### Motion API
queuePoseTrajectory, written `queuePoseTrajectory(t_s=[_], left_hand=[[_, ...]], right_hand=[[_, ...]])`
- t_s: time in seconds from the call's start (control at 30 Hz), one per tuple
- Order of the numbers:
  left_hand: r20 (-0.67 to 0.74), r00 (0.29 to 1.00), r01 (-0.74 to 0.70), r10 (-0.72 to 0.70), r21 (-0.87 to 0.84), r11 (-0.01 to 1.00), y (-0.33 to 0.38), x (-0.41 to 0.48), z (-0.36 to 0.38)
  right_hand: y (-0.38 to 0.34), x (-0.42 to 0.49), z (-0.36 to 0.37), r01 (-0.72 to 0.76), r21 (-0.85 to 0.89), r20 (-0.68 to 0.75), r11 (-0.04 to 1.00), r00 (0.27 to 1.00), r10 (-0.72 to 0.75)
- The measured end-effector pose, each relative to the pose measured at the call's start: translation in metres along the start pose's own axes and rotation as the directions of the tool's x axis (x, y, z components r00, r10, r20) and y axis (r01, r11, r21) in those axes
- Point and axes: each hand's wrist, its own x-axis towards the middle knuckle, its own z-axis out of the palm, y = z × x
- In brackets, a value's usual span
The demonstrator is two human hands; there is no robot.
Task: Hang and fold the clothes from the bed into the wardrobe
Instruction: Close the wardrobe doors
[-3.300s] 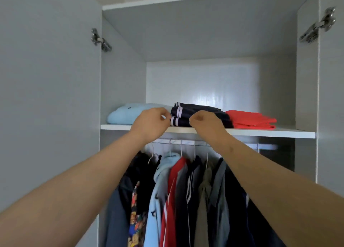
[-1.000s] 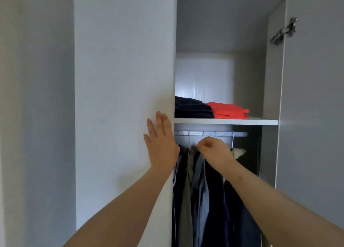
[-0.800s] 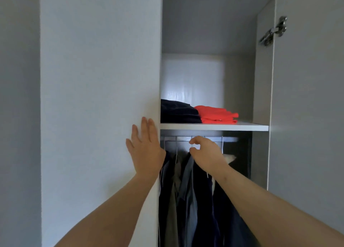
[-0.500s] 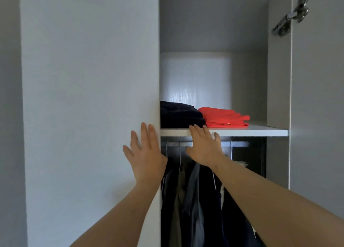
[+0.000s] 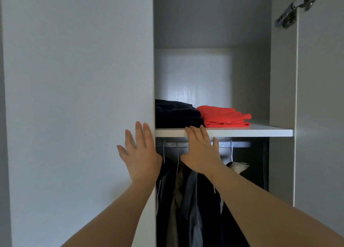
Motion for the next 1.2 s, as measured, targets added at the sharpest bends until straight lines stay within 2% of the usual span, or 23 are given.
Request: queuePoseTrajectory(t_s=[0.07, 0.23, 0.43, 0.57, 0.67, 0.73, 0.8, 0.87, 0.97, 1.2], left_hand=[[-0.069, 0.998, 0.011, -0.011, -0.006, 1.0, 0.001, 0.0, -0.001], [-0.114, 0.993, -0.033, 0.033, 0.0, 0.999, -0.003, 0.001, 0.003], [0.114, 0.989, -0.092, 0.091, 0.006, 0.996, -0.01, -0.004, -0.017], [0.205, 0.961, -0.14, 0.187, -0.226, 0.964, -0.021, -0.013, -0.049], [0.076, 0.934, -0.27, 0.35, -0.495, 0.826, -0.026, -0.015, -0.083], [-0.009, 0.92, -0.308, 0.391, -0.632, 0.711, -0.023, -0.019, -0.105], [-0.037, 0.908, -0.307, 0.417, -0.737, 0.603, -0.019, -0.026, -0.128], [-0.053, 0.889, -0.307, 0.454, -0.806, 0.507, -0.01, -0.035, -0.149], [-0.06, 0.865, -0.301, 0.499, -0.856, 0.42, 0.006, -0.045, -0.177], [-0.028, 0.836, -0.182, 0.548, -0.956, 0.229, 0.061, -0.087, -0.239]], right_hand=[[0.0, 0.0, -0.001, -0.005, -0.003, 0.004, 1.0, 1.0, 0.005], [-0.003, -0.001, 0.0, -0.01, -0.069, 0.026, 0.998, 1.0, 0.012], [-0.023, -0.016, -0.009, -0.077, 0.047, 0.004, 0.996, 0.997, 0.077], [-0.044, -0.042, -0.029, -0.103, 0.05, -0.026, 0.993, 0.994, 0.104], [-0.059, -0.066, -0.057, -0.147, 0.063, -0.087, 0.987, 0.985, 0.152], [-0.065, -0.084, -0.077, -0.166, 0.064, -0.131, 0.984, 0.976, 0.174], [-0.07, -0.109, -0.097, -0.205, 0.079, -0.187, 0.976, 0.958, 0.216], [-0.069, -0.137, -0.119, -0.229, 0.113, -0.266, 0.967, 0.93, 0.252], [-0.062, -0.176, -0.151, -0.272, 0.098, -0.371, 0.957, 0.883, 0.289], [-0.023, -0.254, -0.21, -0.45, 0.031, -0.466, 0.892, 0.783, 0.412]])
